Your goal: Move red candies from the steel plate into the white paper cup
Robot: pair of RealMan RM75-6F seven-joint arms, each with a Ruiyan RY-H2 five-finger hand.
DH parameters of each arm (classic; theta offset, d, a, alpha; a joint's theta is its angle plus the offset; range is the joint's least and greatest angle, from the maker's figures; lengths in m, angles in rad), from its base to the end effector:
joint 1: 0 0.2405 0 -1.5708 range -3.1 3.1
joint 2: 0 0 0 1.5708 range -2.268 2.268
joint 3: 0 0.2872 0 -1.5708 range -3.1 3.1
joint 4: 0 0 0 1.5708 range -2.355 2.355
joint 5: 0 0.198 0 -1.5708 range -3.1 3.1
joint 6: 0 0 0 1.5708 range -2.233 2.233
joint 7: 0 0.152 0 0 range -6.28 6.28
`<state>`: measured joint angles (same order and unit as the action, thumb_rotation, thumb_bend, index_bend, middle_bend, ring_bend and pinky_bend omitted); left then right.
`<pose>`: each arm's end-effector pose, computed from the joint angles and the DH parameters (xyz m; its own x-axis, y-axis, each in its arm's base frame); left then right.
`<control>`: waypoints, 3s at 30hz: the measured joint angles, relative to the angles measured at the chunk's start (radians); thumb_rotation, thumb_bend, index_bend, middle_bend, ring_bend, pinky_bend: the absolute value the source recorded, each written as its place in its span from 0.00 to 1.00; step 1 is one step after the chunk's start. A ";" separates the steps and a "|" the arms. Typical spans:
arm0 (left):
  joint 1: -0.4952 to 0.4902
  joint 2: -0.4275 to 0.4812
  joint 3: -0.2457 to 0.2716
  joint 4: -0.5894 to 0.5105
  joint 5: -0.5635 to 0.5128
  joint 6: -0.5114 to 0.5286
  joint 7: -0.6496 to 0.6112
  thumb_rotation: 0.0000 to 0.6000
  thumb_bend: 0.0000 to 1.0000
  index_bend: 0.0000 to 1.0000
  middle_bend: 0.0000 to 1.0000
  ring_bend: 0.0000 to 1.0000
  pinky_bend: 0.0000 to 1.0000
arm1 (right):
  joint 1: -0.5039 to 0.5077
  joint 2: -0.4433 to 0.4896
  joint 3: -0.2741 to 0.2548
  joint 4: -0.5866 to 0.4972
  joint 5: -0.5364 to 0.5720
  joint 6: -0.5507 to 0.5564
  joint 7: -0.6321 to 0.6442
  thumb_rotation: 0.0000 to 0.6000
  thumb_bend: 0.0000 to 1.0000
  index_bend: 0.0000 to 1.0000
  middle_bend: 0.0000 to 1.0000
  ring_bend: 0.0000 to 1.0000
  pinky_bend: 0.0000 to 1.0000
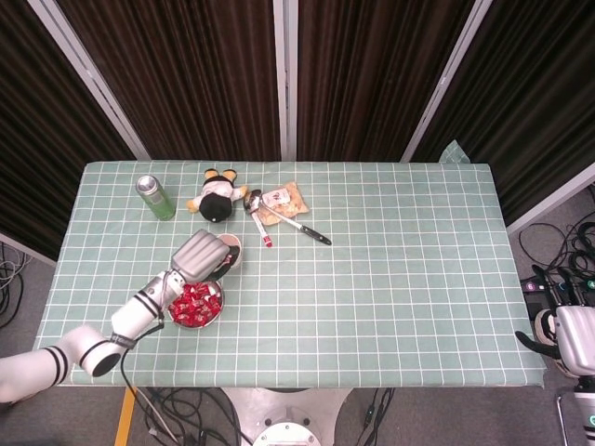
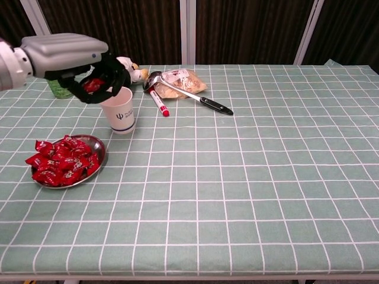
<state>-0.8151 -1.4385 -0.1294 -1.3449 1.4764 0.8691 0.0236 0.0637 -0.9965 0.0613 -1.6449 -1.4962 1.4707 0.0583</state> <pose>-0.1616 0.3925 0.0221 0.5612 0.1951 0.8044 0.7166 -0.6009 -0.3542 -0.3369 -0.1854 0.2229 0.4224 -0.0077 0.9064 -0.9063 0.0143 0.4225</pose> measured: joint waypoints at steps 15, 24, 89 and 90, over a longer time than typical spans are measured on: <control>-0.101 -0.116 -0.062 0.136 -0.164 -0.128 -0.004 1.00 0.59 0.65 0.70 0.67 0.91 | -0.005 0.005 0.002 0.009 0.016 -0.004 0.009 1.00 0.02 0.06 0.24 0.04 0.22; -0.097 -0.108 -0.054 0.126 -0.188 -0.127 0.003 1.00 0.52 0.53 0.60 0.56 0.77 | -0.005 0.005 0.003 0.003 0.015 -0.003 0.001 1.00 0.02 0.06 0.24 0.04 0.22; 0.172 0.026 0.150 -0.008 -0.171 -0.029 0.251 1.00 0.31 0.52 0.98 0.92 1.00 | 0.012 0.009 -0.002 -0.018 0.001 -0.020 -0.016 1.00 0.02 0.06 0.26 0.05 0.24; 0.172 0.025 0.150 -0.007 -0.171 -0.030 0.253 1.00 0.31 0.52 0.98 0.92 1.00 | 0.012 0.010 -0.003 -0.019 0.001 -0.019 -0.016 1.00 0.02 0.06 0.26 0.05 0.24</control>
<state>-0.6429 -1.4131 0.0210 -1.3515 1.3057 0.8394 0.2762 0.0754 -0.9869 0.0588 -1.6637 -1.4949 1.4513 0.0418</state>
